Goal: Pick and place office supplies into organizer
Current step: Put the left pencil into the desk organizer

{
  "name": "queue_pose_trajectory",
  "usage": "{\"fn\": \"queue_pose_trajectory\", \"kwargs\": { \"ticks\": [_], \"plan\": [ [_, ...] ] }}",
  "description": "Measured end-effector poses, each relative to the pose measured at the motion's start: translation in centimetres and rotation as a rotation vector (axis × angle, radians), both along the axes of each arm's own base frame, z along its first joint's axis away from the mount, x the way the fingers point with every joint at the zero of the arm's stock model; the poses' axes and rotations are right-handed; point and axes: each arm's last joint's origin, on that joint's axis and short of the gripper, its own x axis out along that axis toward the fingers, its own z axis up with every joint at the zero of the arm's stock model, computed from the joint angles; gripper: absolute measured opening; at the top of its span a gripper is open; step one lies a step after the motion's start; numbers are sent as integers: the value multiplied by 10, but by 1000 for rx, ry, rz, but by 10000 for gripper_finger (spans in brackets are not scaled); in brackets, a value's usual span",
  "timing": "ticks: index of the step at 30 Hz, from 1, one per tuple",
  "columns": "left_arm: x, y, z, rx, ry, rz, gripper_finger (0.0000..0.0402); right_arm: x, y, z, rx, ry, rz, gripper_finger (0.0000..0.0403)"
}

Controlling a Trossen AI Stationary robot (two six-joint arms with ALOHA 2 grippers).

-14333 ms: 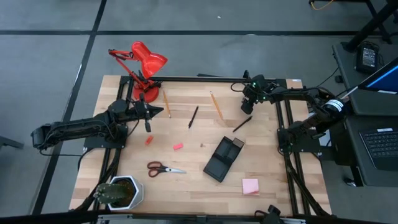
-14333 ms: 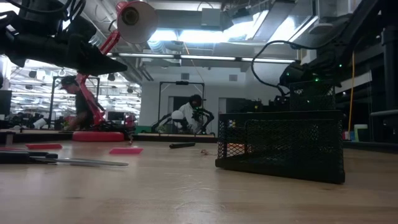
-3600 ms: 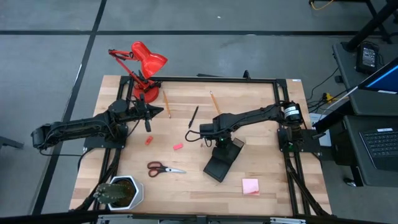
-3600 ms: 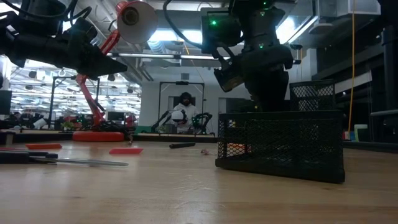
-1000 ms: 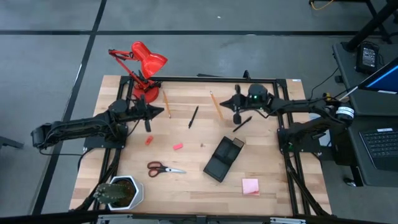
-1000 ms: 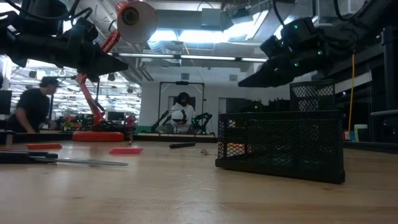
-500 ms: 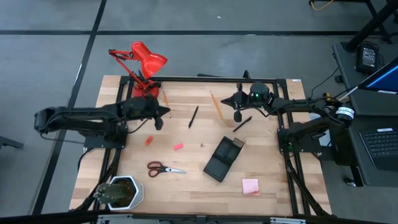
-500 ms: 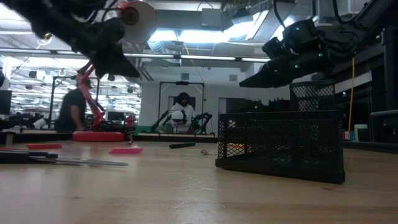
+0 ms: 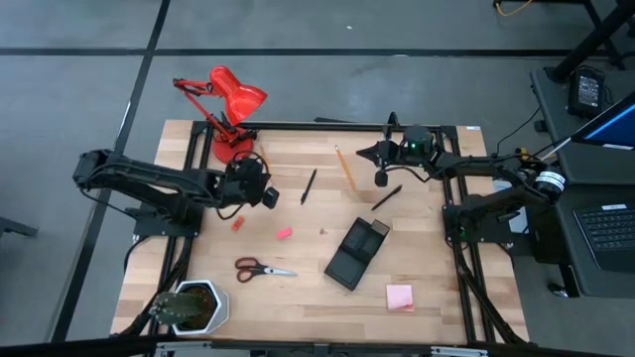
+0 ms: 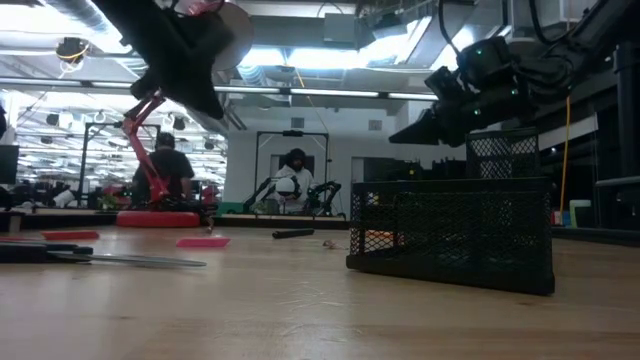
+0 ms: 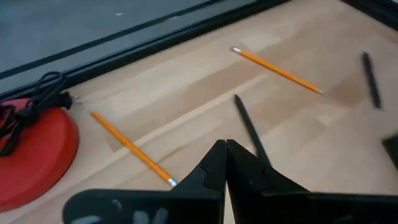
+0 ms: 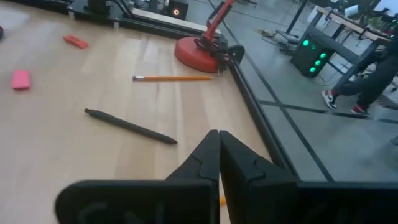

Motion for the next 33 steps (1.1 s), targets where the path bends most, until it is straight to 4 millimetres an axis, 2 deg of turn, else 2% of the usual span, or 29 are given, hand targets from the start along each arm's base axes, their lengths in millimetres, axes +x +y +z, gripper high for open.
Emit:
{"fn": "queue_pose_trajectory", "kwargs": {
  "ticks": [7,11,19,25,33],
  "plan": [
    [3,14,-16,-11,99,97,4,-4,-6,0,-19,6,-21,12],
    [5,19,-18,12,138,82,12,-5,-7,-1,-16,10,-28,12],
    [5,21,-18,3,130,97,73,-5,-7,-1,-10,16,-28,12],
    [5,20,-19,-73,76,125,122,-5,-7,-2,-5,21,-28,12],
    [4,20,-38,-136,52,217,150,-5,-7,-2,-4,21,-28,12]
  ]
}}
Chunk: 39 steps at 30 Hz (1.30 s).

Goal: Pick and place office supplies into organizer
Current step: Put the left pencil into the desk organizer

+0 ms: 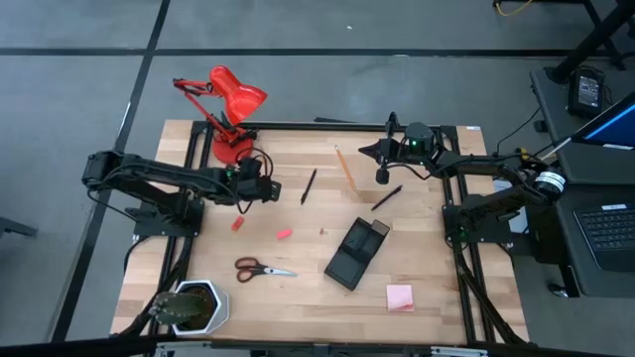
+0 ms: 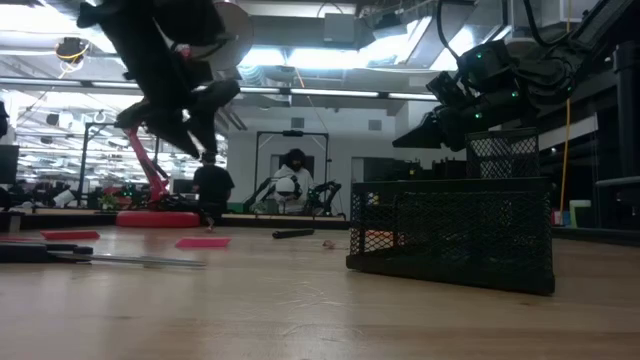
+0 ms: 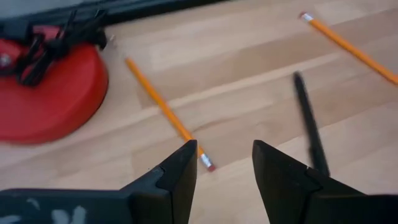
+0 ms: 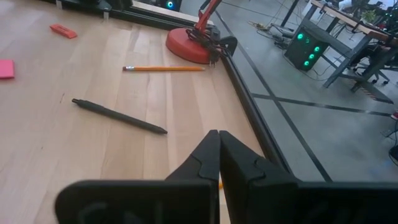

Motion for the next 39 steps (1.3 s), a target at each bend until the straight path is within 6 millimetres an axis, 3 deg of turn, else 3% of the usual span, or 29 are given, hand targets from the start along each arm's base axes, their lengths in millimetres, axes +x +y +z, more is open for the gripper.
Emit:
{"fn": "queue_pose_trajectory", "kwargs": {
  "ticks": [5,14,21,31,39],
  "plan": [
    [7,4,-13,-40,5,67,150,0,0,0,1,1,0,12],
    [19,41,-47,-116,84,174,150,0,0,0,-1,-2,0,12],
    [29,57,-65,-121,54,224,150,0,0,0,-2,-2,-1,12],
    [32,64,-89,-157,134,236,149,0,0,0,-2,-2,-2,12],
    [31,63,-96,-159,182,240,149,0,0,0,-2,-2,-2,12]
  ]
}}
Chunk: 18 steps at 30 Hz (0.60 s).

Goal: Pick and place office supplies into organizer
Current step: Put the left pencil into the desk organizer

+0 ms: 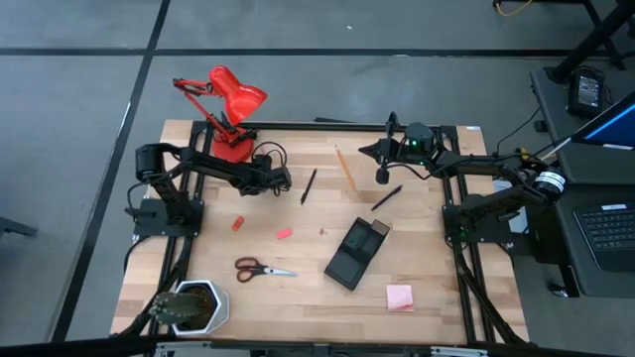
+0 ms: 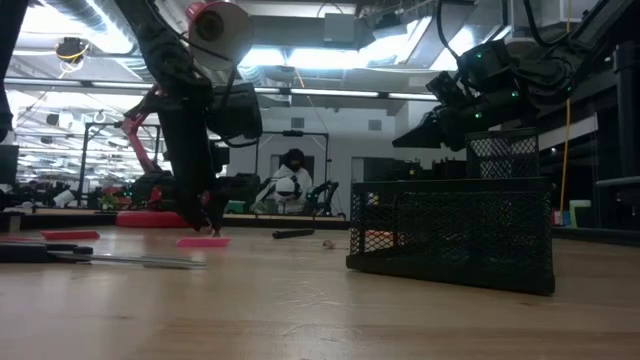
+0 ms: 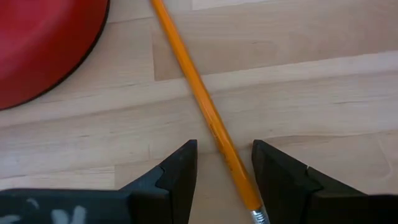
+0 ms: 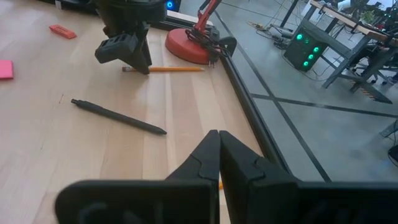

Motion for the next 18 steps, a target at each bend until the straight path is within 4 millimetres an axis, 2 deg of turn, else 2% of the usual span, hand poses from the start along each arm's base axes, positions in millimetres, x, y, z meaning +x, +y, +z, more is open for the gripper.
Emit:
{"fn": "queue_pose_trajectory", "kwargs": {
  "ticks": [10,18],
  "plan": [
    [-3,-2,0,-59,58,-68,148,0,0,0,0,0,0,12],
    [-5,-4,0,-87,83,-89,121,0,0,0,1,1,0,12]
  ]
}}
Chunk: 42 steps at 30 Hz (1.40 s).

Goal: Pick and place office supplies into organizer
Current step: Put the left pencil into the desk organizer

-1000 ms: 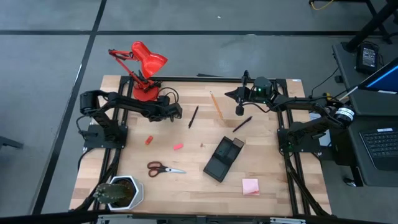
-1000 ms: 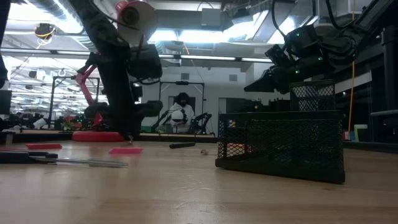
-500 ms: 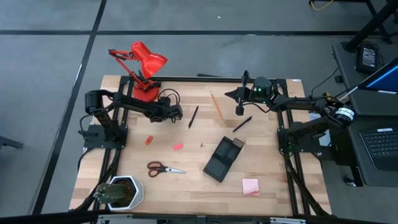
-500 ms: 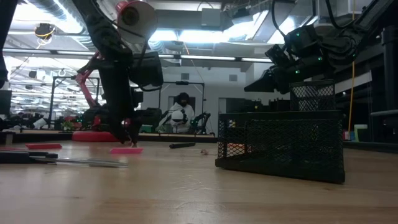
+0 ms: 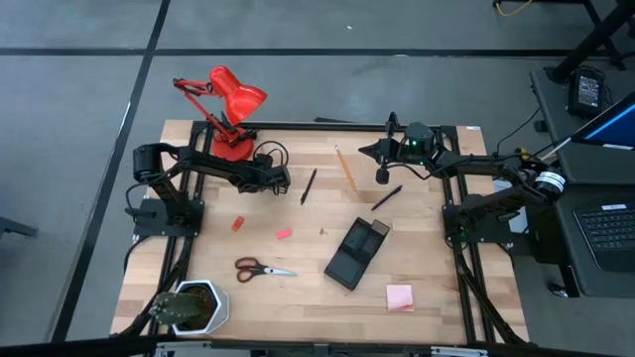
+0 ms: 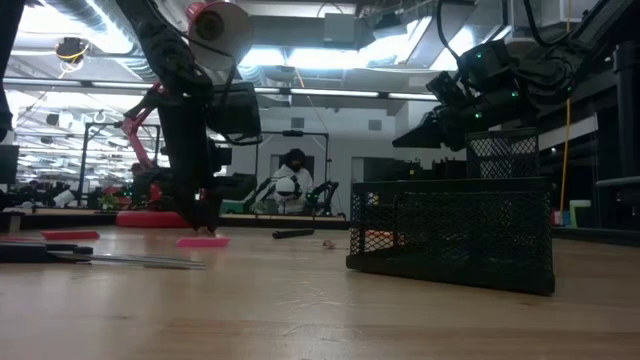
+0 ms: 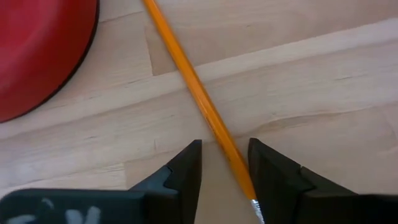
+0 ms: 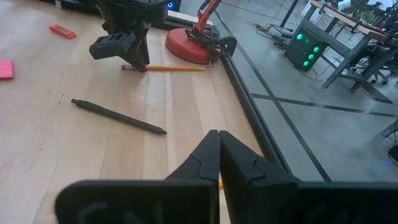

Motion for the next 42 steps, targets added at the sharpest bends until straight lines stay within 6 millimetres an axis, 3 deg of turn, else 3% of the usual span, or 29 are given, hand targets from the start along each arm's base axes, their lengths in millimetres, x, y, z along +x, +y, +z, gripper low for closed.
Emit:
{"fn": "queue_pose_trajectory", "kwargs": {
  "ticks": [16,27,34,42],
  "plan": [
    [1,-6,-1,-10,13,-38,30,0,0,0,0,0,0,12],
    [3,-32,-1,-10,96,-165,28,0,0,0,3,4,0,12],
    [6,-51,8,-96,175,-242,28,0,0,-1,4,5,0,12],
    [14,-57,16,-147,161,-266,28,0,0,-1,4,6,0,12]
  ]
}}
